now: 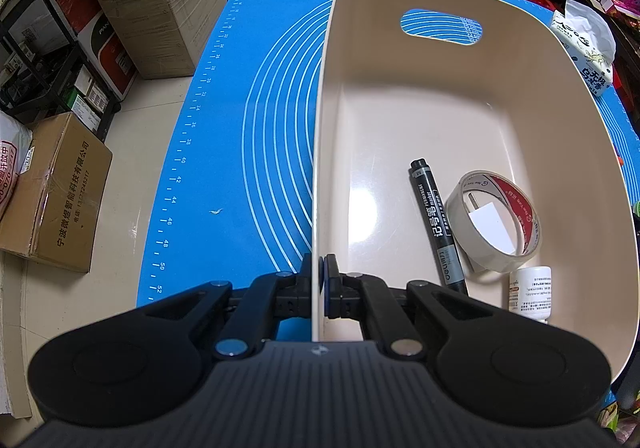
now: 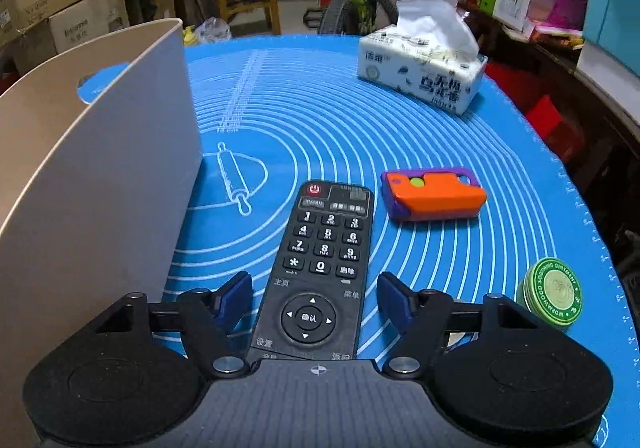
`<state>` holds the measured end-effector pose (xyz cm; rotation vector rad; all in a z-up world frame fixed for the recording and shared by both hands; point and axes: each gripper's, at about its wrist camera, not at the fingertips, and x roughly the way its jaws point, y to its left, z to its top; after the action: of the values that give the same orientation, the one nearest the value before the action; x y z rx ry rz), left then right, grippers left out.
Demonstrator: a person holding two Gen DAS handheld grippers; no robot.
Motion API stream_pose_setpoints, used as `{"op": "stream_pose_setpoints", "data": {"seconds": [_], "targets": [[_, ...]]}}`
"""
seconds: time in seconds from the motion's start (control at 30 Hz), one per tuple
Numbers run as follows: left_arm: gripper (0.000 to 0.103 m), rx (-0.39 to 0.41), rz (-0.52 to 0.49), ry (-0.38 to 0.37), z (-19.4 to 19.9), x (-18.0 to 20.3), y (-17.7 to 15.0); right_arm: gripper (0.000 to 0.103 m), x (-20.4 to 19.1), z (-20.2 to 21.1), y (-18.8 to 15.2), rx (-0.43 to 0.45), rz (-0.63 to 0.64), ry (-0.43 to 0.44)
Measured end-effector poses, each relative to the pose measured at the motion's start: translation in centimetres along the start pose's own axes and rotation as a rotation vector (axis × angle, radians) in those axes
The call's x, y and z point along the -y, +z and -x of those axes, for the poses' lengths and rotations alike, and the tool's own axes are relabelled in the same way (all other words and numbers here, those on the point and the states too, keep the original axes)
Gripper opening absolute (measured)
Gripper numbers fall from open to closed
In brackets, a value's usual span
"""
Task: Organize rigid objects
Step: 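Move the right tool to the black TV remote and grasp it, then carry the remote into the bin and release it with the right tool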
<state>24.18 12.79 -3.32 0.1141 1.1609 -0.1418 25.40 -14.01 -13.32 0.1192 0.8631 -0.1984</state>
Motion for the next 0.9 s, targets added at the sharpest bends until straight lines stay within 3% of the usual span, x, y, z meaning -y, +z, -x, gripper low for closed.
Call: {"op": "stream_pose_setpoints", "data": {"seconds": [0.1, 0.17, 0.23, 0.43, 0.9], "targets": [[0.005, 0.0, 0.001, 0.0, 0.0, 0.0, 0.0, 0.073, -0.4, 0.0, -0.4, 0.022, 0.007, -0.02], [0.005, 0.0, 0.0, 0.0, 0.0, 0.0, 0.0, 0.062, -0.5, 0.2, -0.6, 0.038, 0.002, -0.007], [0.005, 0.0, 0.0, 0.0, 0.0, 0.0, 0.0, 0.057, -0.8, 0.4, -0.7, 0.049, 0.013, -0.028], [0.005, 0.0, 0.0, 0.0, 0.0, 0.0, 0.0, 0.055, -0.2, 0.9, -0.5, 0.038, -0.007, -0.009], [0.005, 0.0, 0.0, 0.0, 0.0, 0.0, 0.0, 0.055, 1.3, 6.8, 1.4, 0.235, 0.007, -0.001]]}}
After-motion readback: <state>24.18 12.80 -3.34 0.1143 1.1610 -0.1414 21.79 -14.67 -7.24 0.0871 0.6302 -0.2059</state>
